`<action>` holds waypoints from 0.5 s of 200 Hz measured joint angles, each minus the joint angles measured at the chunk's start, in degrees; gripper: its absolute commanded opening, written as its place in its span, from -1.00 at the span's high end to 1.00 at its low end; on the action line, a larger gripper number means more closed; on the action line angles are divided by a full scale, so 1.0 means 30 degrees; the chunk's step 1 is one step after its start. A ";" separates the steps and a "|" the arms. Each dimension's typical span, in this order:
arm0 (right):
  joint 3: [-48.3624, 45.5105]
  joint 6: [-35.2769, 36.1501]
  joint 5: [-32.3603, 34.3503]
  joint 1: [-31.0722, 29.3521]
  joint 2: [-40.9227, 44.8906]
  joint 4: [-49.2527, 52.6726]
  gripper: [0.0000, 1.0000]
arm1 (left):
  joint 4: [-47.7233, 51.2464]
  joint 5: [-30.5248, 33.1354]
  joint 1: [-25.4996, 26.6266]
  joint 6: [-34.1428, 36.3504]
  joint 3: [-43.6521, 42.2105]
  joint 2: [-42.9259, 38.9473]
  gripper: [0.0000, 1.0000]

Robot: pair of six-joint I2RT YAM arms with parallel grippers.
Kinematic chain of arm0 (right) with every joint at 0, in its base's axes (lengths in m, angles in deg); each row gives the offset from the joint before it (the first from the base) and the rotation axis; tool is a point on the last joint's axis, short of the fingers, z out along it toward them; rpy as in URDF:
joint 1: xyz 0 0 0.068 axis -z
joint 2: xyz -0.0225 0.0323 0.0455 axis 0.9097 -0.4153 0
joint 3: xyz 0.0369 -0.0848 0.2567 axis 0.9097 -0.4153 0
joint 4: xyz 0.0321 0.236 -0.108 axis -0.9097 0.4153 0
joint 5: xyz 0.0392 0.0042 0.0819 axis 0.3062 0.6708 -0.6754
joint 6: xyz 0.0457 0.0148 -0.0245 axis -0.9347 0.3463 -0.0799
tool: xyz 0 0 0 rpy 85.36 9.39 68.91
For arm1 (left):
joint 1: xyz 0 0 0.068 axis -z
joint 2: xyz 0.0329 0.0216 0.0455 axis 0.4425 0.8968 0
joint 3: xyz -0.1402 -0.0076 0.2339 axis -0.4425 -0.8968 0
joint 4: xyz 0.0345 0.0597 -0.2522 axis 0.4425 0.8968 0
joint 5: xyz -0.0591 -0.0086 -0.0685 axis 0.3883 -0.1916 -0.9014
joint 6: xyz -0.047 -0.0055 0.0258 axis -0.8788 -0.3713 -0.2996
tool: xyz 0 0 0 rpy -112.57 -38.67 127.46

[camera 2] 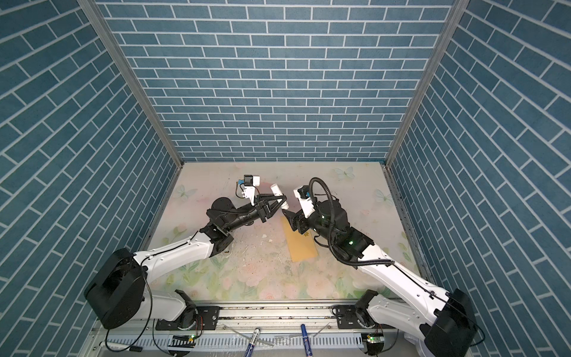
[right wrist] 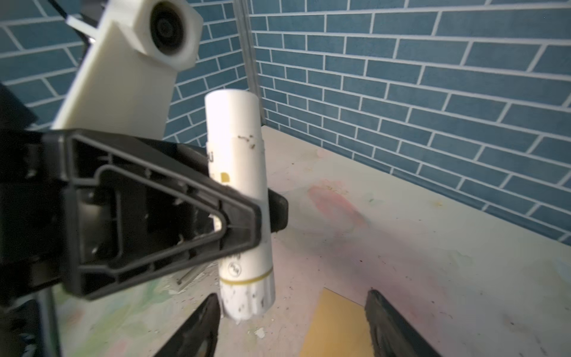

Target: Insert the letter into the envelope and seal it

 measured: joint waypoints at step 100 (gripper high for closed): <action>-0.1392 -0.3541 -0.8743 0.2623 -0.0153 -0.3009 -0.04 | -0.0991 -0.1945 -0.0160 -0.1494 0.0007 0.0189 1.00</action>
